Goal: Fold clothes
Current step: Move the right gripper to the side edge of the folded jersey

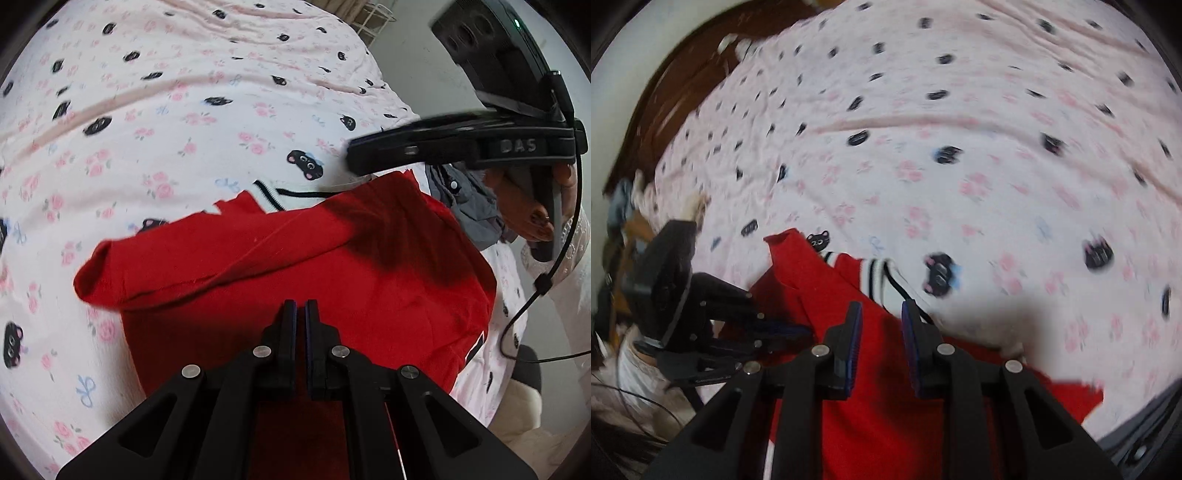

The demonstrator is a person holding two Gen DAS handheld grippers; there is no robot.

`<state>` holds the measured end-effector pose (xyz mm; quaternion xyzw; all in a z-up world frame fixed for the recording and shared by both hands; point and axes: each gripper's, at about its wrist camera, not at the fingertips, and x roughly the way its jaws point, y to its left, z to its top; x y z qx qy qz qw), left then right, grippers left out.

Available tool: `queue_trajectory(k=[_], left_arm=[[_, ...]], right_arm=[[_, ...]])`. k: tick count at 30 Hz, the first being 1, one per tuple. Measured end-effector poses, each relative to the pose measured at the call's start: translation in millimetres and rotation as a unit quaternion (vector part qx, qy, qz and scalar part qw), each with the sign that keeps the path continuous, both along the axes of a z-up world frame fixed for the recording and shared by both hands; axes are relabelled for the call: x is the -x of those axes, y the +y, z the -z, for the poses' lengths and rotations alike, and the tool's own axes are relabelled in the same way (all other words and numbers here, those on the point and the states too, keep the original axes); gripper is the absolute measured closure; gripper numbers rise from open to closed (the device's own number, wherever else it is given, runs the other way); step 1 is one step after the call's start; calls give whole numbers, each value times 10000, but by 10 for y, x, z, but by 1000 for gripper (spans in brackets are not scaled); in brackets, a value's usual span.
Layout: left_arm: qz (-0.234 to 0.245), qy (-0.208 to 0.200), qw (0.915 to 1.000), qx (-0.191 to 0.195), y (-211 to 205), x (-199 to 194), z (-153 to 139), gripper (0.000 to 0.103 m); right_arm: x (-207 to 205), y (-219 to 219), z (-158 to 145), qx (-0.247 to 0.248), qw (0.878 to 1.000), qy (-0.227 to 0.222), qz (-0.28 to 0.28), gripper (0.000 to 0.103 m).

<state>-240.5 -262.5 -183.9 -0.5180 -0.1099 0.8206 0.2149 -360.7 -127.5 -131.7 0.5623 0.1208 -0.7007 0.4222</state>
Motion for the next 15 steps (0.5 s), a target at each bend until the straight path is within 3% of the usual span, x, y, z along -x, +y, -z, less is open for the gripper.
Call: queue_trajectory(k=[3, 6, 10, 15], left_arm=[[-13, -18, 10000, -17, -10, -7, 14, 100], [-19, -28, 10000, -15, -11, -9, 25, 100], [-20, -42, 10000, -10, -3, 4, 36, 100], [-33, -59, 10000, -9, -2, 5, 45, 100]], right_arm=[[15, -329, 113, -414, 9985, 99, -338, 79], [103, -436, 326, -897, 9943, -198, -533, 79], [70, -337, 482, -1306, 9883, -360, -703, 79], [-103, -87, 441, -1390, 9855, -382, -900, 79]])
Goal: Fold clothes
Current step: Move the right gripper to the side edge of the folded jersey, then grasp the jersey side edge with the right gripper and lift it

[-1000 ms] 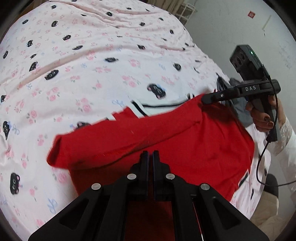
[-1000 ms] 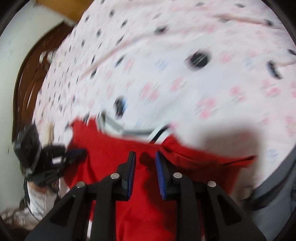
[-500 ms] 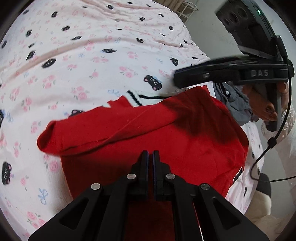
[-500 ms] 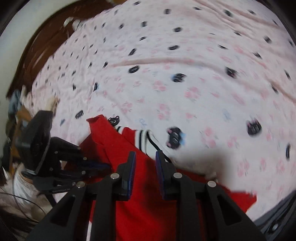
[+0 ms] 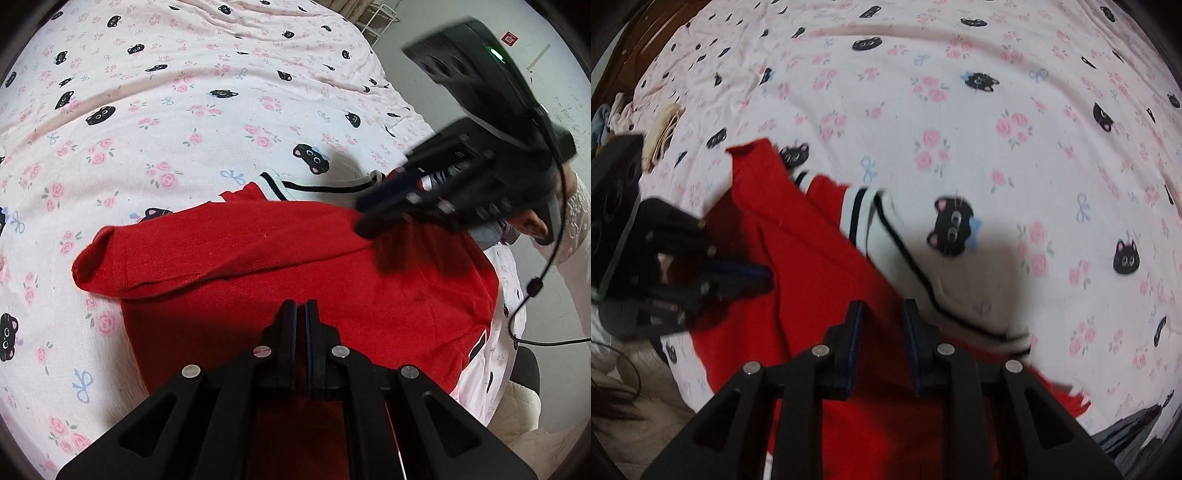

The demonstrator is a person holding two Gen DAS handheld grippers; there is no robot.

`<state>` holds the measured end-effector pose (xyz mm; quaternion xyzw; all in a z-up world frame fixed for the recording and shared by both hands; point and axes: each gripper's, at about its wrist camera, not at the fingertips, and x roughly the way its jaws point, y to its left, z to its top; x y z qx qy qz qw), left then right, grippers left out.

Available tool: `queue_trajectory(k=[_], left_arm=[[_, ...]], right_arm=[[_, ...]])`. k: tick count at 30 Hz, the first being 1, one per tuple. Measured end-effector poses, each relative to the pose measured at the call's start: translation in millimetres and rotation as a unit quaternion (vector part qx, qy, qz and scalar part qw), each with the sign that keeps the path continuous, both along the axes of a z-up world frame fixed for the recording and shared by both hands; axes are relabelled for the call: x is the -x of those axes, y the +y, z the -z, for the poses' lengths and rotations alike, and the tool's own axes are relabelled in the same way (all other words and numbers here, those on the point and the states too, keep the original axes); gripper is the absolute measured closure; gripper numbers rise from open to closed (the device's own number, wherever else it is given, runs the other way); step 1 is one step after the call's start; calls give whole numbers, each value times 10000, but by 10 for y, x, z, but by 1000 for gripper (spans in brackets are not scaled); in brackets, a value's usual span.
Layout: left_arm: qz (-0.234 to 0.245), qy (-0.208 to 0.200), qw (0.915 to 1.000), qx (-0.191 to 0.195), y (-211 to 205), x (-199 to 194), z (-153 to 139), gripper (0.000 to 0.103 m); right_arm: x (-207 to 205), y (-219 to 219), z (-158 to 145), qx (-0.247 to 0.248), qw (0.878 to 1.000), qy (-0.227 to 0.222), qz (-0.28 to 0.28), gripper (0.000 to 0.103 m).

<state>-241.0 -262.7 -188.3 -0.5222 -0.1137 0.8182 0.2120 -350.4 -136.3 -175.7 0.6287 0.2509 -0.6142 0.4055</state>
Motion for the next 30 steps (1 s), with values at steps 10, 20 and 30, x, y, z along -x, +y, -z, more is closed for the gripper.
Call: queue_trajectory(k=[10, 20, 30], left_arm=[[-7, 8, 10000, 60, 14, 9, 6, 100], [1, 3, 10000, 55, 14, 11, 14, 100], [14, -1, 10000, 80, 13, -15, 9, 100]], right_arm=[[-258, 194, -59, -158, 9990, -131, -385, 79], [-419, 289, -139, -97, 9970, 52, -769, 79], [-294, 38, -567, 460, 9913, 682, -1028, 79]])
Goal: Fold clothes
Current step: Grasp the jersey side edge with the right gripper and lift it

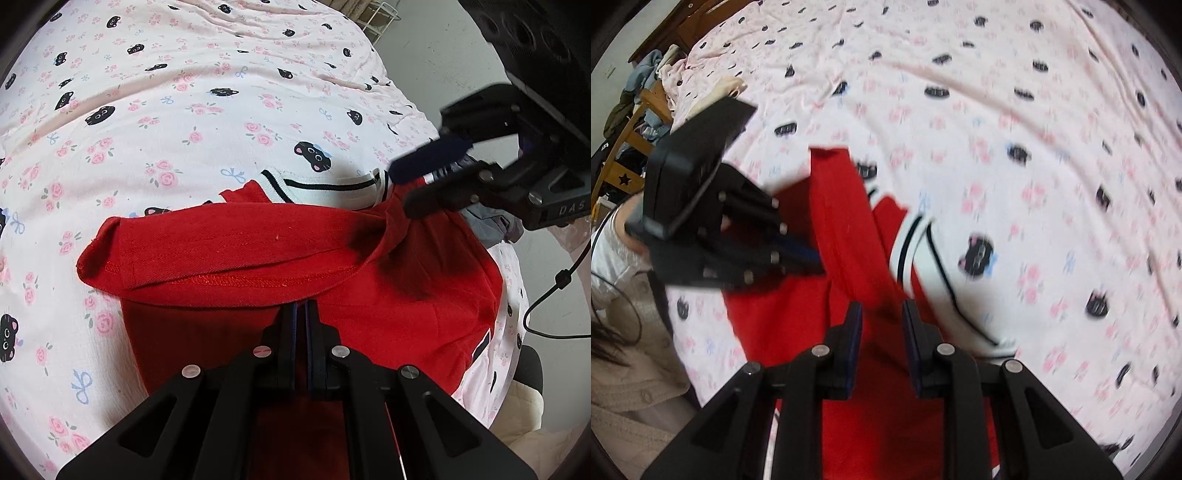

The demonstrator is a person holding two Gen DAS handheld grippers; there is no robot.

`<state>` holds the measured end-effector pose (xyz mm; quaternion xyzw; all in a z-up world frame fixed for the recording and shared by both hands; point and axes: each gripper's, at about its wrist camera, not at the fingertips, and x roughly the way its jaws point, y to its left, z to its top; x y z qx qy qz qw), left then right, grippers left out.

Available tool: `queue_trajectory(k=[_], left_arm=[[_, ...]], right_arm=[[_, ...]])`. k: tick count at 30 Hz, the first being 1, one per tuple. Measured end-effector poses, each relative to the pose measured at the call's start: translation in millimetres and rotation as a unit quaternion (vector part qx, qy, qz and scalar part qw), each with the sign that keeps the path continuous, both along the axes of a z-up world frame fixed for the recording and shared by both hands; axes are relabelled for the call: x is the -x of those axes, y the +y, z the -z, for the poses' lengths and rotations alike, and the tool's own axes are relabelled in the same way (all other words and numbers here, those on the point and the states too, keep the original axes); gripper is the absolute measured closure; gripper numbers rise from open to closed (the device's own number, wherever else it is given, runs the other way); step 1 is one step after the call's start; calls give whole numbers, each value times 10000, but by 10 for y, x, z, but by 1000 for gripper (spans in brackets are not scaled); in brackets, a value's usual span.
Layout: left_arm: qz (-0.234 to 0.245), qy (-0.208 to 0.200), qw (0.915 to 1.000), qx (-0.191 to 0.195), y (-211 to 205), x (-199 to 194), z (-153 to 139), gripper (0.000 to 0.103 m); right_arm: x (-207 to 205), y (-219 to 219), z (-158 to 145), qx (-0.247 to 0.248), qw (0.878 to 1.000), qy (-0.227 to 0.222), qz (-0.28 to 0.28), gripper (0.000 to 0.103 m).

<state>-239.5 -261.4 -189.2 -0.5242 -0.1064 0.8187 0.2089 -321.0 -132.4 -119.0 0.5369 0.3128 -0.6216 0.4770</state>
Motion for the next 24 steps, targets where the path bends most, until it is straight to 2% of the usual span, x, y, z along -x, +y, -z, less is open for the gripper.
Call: queue_trajectory(k=[3, 12, 16, 20, 24], left_arm=[[-1, 3, 10000, 4, 3, -9, -5, 100], [0, -7, 10000, 0, -2, -11, -3, 100], [-4, -5, 10000, -2, -1, -10, -5, 100], [-8, -3, 10000, 3, 9, -18, -6, 100], [-7, -8, 10000, -6, 4, -21, -3, 100]], right_arm=[[12, -189, 40, -101, 9998, 83, -123, 81], [-225, -377, 363, -326, 9982, -169, -466, 81], [-210, -375, 482, -495, 9981, 118, -342, 81], [-154, -344, 460, -457, 9983, 273, -234, 81], [-112, -314, 356, -359, 9988, 236, -239, 81]])
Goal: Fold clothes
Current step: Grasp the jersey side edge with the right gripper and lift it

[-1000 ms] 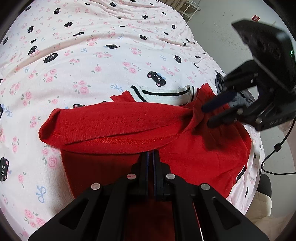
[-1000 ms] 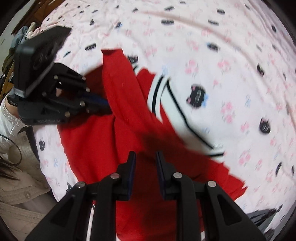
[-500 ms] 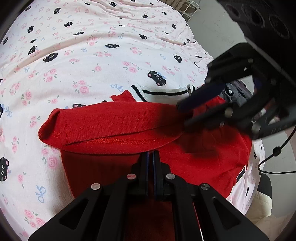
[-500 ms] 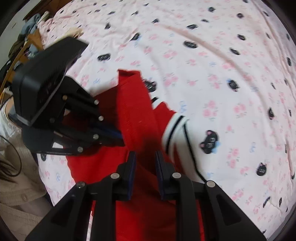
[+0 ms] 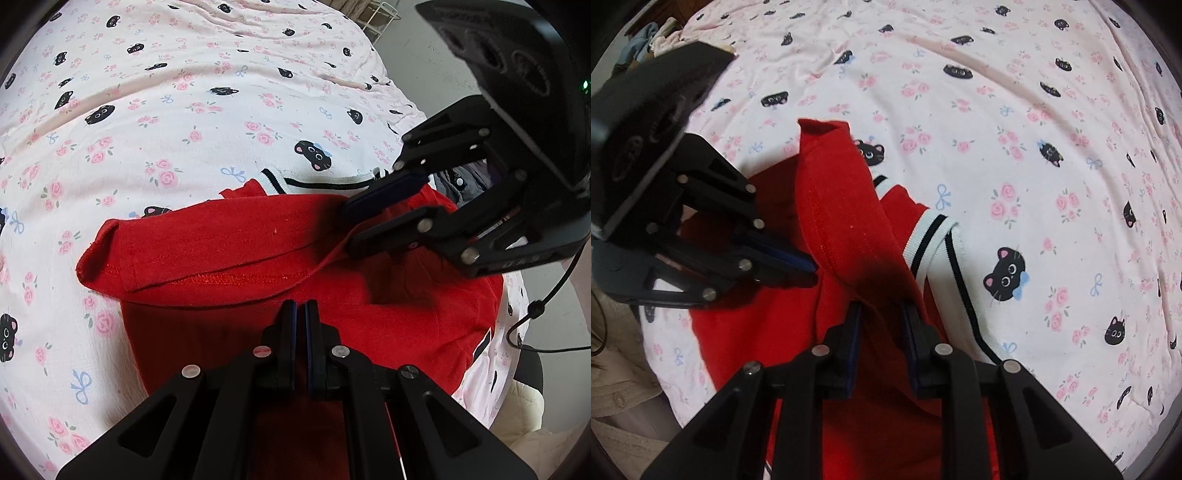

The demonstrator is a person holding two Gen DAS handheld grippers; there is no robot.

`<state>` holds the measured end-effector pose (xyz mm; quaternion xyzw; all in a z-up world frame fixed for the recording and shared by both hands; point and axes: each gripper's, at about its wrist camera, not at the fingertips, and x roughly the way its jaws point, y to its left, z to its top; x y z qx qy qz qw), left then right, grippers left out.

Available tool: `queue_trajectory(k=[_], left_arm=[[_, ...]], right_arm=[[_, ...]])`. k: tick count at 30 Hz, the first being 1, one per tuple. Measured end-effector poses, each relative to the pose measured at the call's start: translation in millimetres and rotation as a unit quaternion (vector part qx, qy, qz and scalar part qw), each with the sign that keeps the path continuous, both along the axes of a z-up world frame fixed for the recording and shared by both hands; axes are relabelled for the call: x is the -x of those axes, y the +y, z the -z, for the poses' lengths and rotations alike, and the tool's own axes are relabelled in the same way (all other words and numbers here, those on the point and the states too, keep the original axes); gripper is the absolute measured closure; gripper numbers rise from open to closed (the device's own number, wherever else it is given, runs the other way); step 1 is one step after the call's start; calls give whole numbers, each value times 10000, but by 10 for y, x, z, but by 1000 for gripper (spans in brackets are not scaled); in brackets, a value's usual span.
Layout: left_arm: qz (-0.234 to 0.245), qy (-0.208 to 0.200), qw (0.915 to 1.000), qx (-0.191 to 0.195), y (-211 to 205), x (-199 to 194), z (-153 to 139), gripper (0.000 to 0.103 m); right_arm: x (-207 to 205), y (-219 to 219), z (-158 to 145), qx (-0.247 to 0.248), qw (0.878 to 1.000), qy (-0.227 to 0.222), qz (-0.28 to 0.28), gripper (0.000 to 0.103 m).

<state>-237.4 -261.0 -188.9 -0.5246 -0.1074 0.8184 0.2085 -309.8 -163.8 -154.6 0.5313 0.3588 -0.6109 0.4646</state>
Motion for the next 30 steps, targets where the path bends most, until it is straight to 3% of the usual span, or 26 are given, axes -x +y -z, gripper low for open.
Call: queue_trajectory(k=[7, 10, 19, 24, 30], left_arm=[[6, -10, 10000, -15, -9, 0, 5, 100], [8, -15, 10000, -21, -13, 0, 7, 100], [7, -17, 10000, -25, -27, -10, 11, 100], [7, -22, 10000, -31, -41, -20, 13, 100], [4, -25, 10000, -31, -41, -21, 16, 100]], right_arm=[[126, 18, -166, 134, 9997, 188, 111, 81], [104, 46, -158, 146, 9998, 71, 79, 81], [-87, 139, 20, -272, 9990, -81, -332, 82], [-146, 179, 57, -434, 9980, -135, -433, 97], [-256, 222, 23, -417, 9977, -173, -497, 101]])
